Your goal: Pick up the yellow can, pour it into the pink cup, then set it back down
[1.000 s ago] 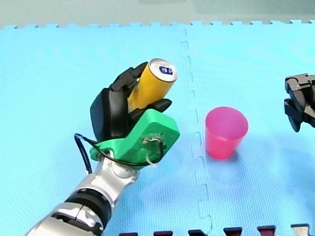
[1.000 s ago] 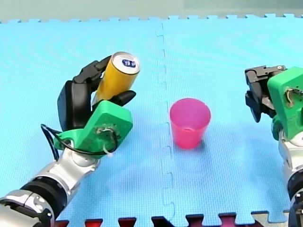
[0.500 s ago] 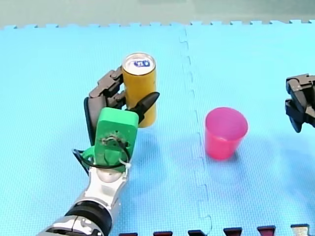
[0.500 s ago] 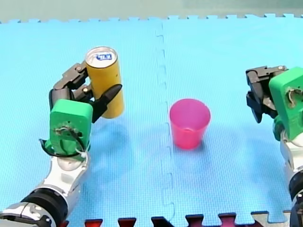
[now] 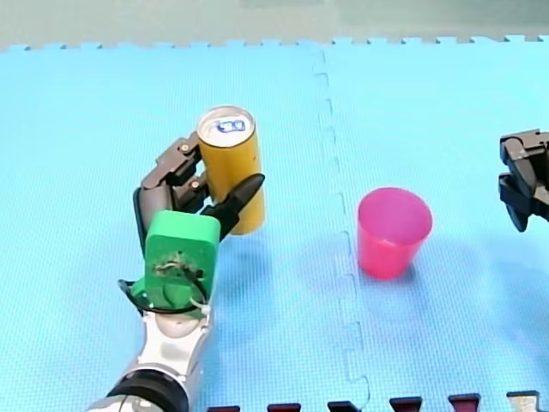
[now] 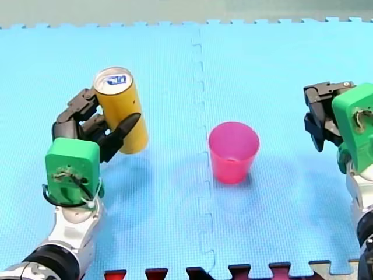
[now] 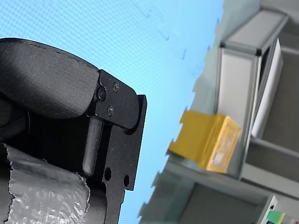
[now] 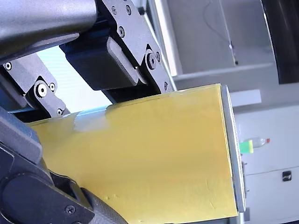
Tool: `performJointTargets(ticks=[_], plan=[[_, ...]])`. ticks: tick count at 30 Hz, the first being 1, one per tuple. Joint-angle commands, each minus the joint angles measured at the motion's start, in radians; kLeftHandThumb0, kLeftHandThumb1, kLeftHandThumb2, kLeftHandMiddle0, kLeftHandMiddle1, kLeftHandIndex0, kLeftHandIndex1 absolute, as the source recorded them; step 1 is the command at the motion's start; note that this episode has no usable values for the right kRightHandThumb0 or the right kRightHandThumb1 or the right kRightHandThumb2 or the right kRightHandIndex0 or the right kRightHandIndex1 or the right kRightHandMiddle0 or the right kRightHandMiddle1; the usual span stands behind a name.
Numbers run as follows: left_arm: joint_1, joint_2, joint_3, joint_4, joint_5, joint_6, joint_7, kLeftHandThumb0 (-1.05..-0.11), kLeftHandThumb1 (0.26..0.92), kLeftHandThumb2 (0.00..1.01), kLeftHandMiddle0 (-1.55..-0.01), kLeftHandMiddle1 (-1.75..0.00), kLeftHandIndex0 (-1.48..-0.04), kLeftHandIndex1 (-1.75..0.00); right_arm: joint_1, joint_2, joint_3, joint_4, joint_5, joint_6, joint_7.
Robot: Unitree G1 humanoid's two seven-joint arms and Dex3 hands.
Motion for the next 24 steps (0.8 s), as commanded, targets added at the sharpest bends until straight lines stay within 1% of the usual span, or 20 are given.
performJointTargets(ticks=[1, 4, 5, 7, 9, 12, 17, 24], plan=[[0.002, 0.005, 0.01, -0.002, -0.004, -0.021, -0.003, -0.337, 0.816, 0.0, -1.29, -0.01, -1.19, 0.0, -0.004, -0.006, -0.004, 0.001, 0.004, 0.002, 0.002], [0.012, 0.008, 0.01, -0.003, 0.003, -0.034, 0.004, -0.336, 0.818, 0.0, -1.29, -0.01, -1.19, 0.0, -0.006, -0.006, -0.006, 0.001, 0.005, 0.004, 0.003], [0.019, 0.015, 0.006, -0.004, 0.012, -0.038, 0.012, -0.336, 0.818, 0.0, -1.29, -0.01, -1.19, 0.0, -0.006, -0.006, -0.006, 0.001, 0.005, 0.005, 0.004], [0.041, 0.045, -0.016, -0.007, 0.05, -0.033, 0.038, -0.336, 0.819, 0.0, -1.29, -0.01, -1.18, 0.0, -0.008, -0.006, -0.007, 0.001, 0.005, 0.008, 0.005], [0.05, 0.06, -0.029, -0.009, 0.074, -0.023, 0.054, -0.336, 0.819, 0.0, -1.28, 0.0, -1.17, 0.0, -0.009, -0.007, -0.007, 0.001, 0.005, 0.01, 0.008], [0.051, 0.062, -0.031, -0.011, 0.081, -0.011, 0.063, -0.339, 0.819, 0.0, -1.25, 0.0, -1.16, 0.0, -0.01, -0.007, -0.008, 0.0, 0.006, 0.011, 0.009], [0.06, 0.081, -0.037, -0.015, 0.098, 0.009, 0.112, -0.334, 0.821, 0.0, -1.25, 0.0, -1.15, 0.0, -0.011, -0.011, -0.009, 0.0, 0.008, 0.016, 0.009], [0.066, 0.077, -0.055, -0.012, 0.122, 0.025, 0.156, -0.332, 0.823, 0.0, -1.25, 0.0, -1.15, 0.0, -0.014, -0.016, -0.005, -0.001, 0.005, 0.021, 0.005]])
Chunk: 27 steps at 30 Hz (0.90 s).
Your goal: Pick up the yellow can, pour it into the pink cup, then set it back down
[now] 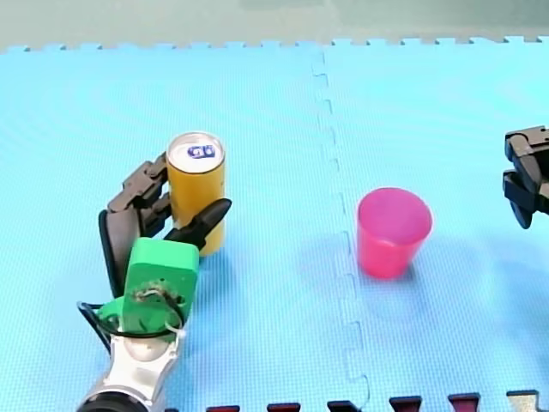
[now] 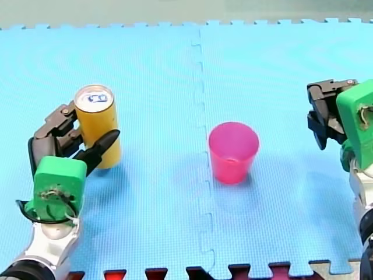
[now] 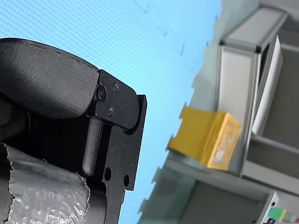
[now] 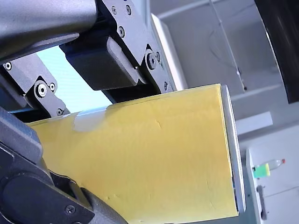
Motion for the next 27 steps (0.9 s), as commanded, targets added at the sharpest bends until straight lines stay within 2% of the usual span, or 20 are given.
performJointTargets(ticks=[1, 11, 20, 27], plan=[[0.0, -0.001, -0.005, -0.001, 0.003, 0.001, 0.005, -0.332, 0.824, 0.0, -1.25, 0.0, -1.15, 0.0, -0.005, -0.009, 0.0, -0.001, 0.0, 0.004, -0.001], [-0.006, -0.023, 0.013, 0.006, -0.037, 0.02, -0.071, -0.329, 0.83, 0.0, -1.24, 0.0, -1.14, 0.0, -0.007, -0.015, 0.005, -0.003, 0.0, 0.002, -0.004], [-0.012, -0.039, 0.043, 0.008, -0.087, 0.017, -0.151, -0.329, 0.833, 0.0, -1.24, 0.0, -1.14, 0.0, -0.008, -0.019, 0.001, -0.003, 0.004, 0.006, 0.0], [-0.024, -0.062, 0.076, 0.008, -0.136, 0.025, -0.208, -0.331, 0.834, 0.0, -1.24, 0.0, -1.14, 0.0, -0.009, -0.023, 0.001, -0.003, 0.007, 0.006, 0.005]])
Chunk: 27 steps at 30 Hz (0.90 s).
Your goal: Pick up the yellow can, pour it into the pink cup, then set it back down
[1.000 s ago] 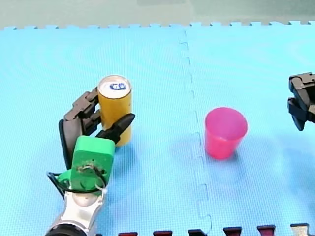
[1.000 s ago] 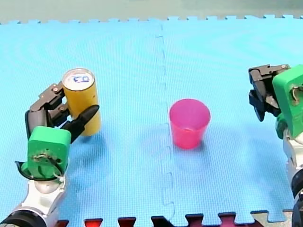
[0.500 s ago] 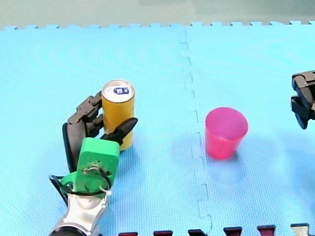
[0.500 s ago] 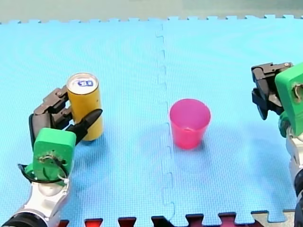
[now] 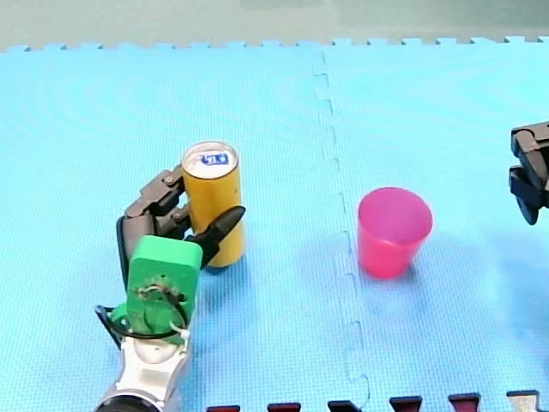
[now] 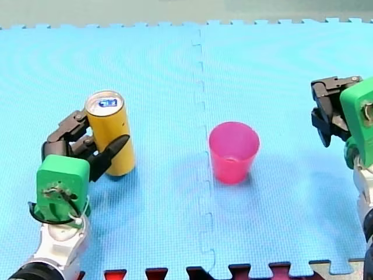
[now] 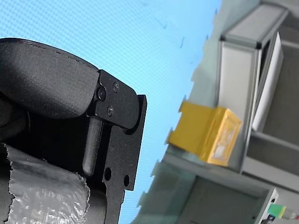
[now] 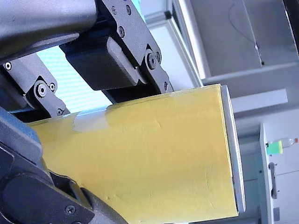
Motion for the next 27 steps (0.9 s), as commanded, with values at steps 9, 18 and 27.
performJointTargets(ticks=[9, 18, 27], plan=[[-0.019, -0.025, 0.04, 0.001, -0.044, -0.004, -0.041, -0.326, 0.833, 0.0, -1.24, 0.0, -1.14, 0.0, -0.005, -0.013, -0.002, -0.003, 0.004, 0.005, 0.005], [-0.022, -0.03, 0.042, 0.004, -0.033, -0.006, -0.037, -0.32, 0.83, 0.0, -1.25, 0.0, -1.11, 0.0, -0.003, -0.013, 0.002, -0.005, 0.002, -0.001, -0.005], [-0.037, -0.022, 0.011, 0.011, 0.018, -0.003, 0.033, -0.45, 0.785, 0.0, -1.1, 0.0, -0.96, 0.0, -0.002, -0.014, 0.0, -0.006, 0.005, -0.005, -0.007]])
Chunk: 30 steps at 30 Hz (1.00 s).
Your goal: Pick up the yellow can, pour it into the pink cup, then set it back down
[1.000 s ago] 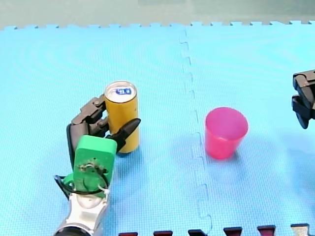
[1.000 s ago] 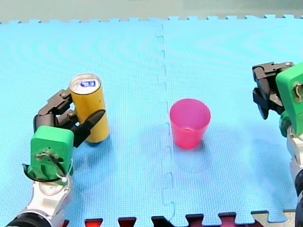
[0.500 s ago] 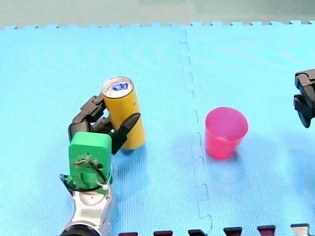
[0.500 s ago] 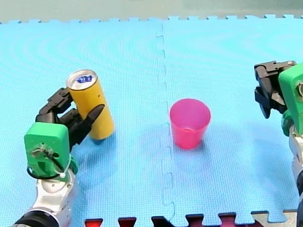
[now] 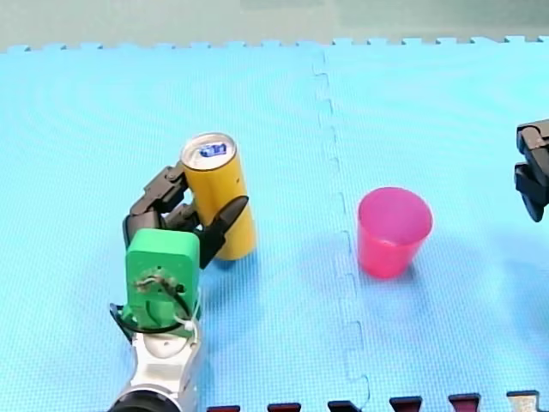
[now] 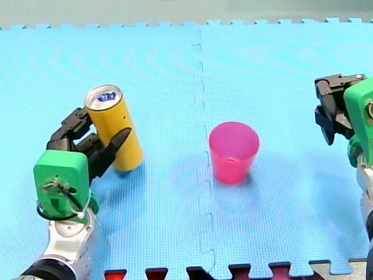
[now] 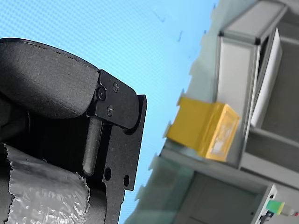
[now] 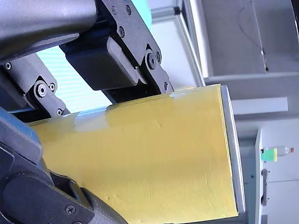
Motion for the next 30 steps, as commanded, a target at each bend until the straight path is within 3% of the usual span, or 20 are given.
performJointTargets(ticks=[1, 12, 17, 22, 30], plan=[[-0.015, 0.012, -0.022, 0.003, 0.034, -0.002, 0.045, -0.46, 0.786, 0.0, -1.09, 0.0, -0.96, 0.0, -0.001, -0.005, -0.002, -0.001, 0.003, -0.003, 0.001], [-0.027, 0.037, -0.149, 0.018, 0.227, 0.007, 0.31, -0.487, 0.779, 0.0, -0.95, 0.0, -0.92, 0.0, 0.002, -0.007, -0.009, -0.001, 0.009, -0.006, 0.007], [-0.034, 0.055, -0.212, 0.022, 0.311, 0.025, 0.432, -0.577, 0.755, 0.0, -0.81, 0.0, -0.81, 0.0, 0.0, -0.008, -0.01, -0.001, 0.01, -0.005, 0.008], [-0.037, 0.065, -0.25, 0.031, 0.347, 0.07, 0.481, -0.858, 0.802, 0.01, -0.58, 0.0, -0.57, 0.0, 0.0, -0.007, -0.011, -0.001, 0.011, -0.005, 0.005], [-0.038, 0.058, -0.25, 0.033, 0.321, 0.106, 0.455, -1.002, 0.806, 0.0, -0.45, 0.0, -0.41, 0.0, 0.0, -0.008, -0.008, -0.001, 0.006, -0.007, -0.007]])
